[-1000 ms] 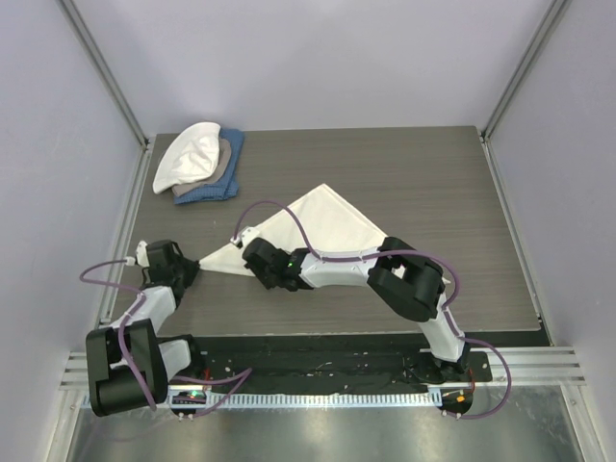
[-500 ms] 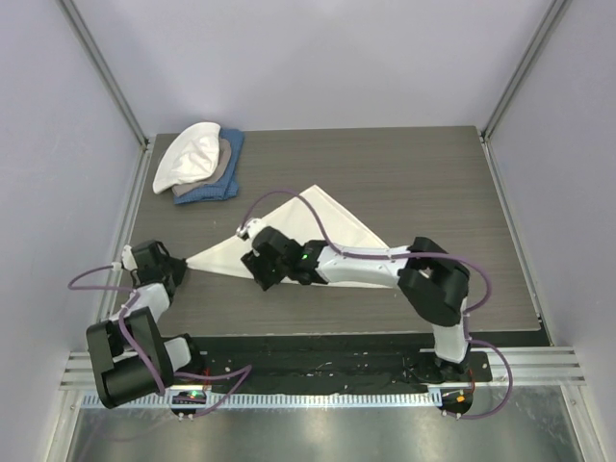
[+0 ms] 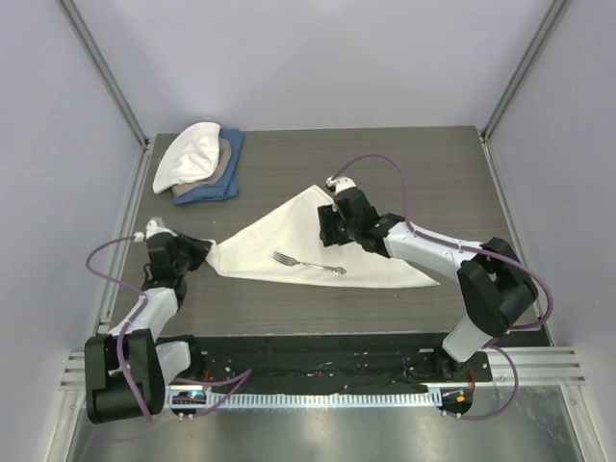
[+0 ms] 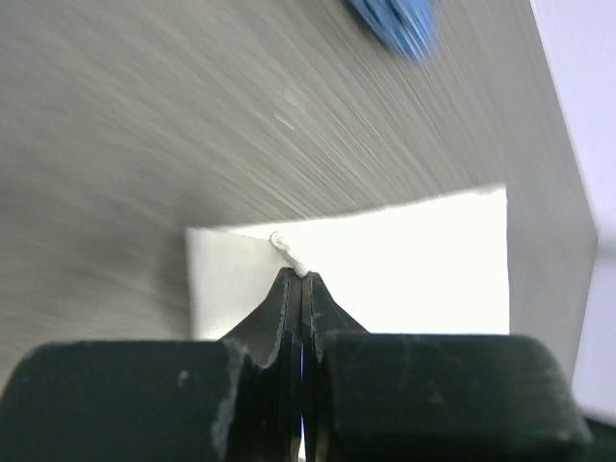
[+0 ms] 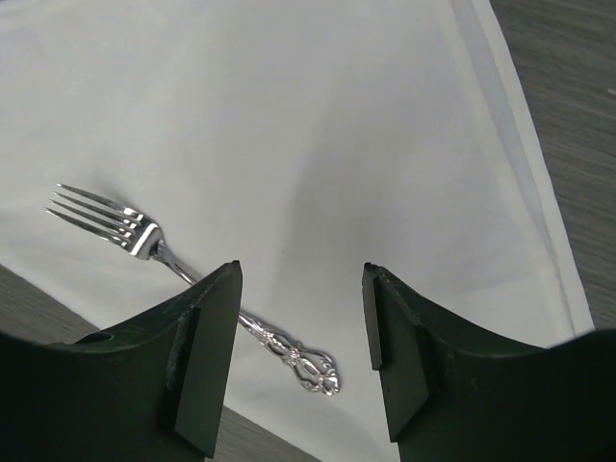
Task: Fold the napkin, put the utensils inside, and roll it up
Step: Fold the napkin
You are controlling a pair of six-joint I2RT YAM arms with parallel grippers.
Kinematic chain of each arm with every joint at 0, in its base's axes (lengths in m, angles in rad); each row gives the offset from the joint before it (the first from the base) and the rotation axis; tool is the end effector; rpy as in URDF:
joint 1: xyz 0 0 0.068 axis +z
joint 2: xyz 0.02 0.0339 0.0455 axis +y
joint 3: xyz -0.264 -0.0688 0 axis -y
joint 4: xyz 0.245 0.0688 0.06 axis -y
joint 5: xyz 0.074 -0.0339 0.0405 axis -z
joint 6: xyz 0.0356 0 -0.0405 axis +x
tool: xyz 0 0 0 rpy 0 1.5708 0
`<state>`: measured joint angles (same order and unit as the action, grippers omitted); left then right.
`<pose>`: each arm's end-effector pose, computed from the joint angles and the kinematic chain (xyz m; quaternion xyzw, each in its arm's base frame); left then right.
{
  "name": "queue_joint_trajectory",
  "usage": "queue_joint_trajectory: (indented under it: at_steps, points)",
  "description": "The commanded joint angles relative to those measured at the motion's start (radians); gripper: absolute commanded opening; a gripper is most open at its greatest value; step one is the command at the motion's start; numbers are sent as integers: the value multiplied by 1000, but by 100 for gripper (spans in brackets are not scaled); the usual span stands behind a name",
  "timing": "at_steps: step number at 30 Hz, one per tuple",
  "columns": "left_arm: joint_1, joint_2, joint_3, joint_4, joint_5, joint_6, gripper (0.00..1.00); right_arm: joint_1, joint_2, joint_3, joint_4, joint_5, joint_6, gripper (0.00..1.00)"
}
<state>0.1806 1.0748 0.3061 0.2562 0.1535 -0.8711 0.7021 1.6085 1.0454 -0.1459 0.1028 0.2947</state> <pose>0.2049 0.0319 0.1650 -0.3985 0.7638 -0.2326 0.4512 0.2713 0.2247 0.2260 -0.1625 0.8930 0.1584 0.3887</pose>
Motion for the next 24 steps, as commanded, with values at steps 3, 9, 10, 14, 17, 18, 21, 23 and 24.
queue_joint_trajectory:
  at_steps: [3,9,10,14,17,18,21,23,24]
  points:
    - [-266,79,117,123,24,158,0,-44,-108,-87,42,46,52,61]
    - [-482,272,299,144,115,280,0,-64,-143,-139,65,63,95,61]
    - [-503,293,320,140,127,294,0,-65,-148,-146,65,66,96,61]
    - [-602,353,378,133,97,349,0,-76,-167,-159,65,66,107,61]
    - [-659,385,421,117,99,372,0,-84,-180,-166,65,67,109,61]
    - [-674,407,447,95,104,389,0,-84,-182,-169,66,69,110,61]
    - [-736,451,494,45,123,440,0,-92,-190,-176,65,71,110,61]
    - [-785,474,524,14,124,466,0,-98,-194,-179,65,74,113,61]
    - [-799,484,531,3,130,492,0,-99,-194,-180,65,75,113,61]
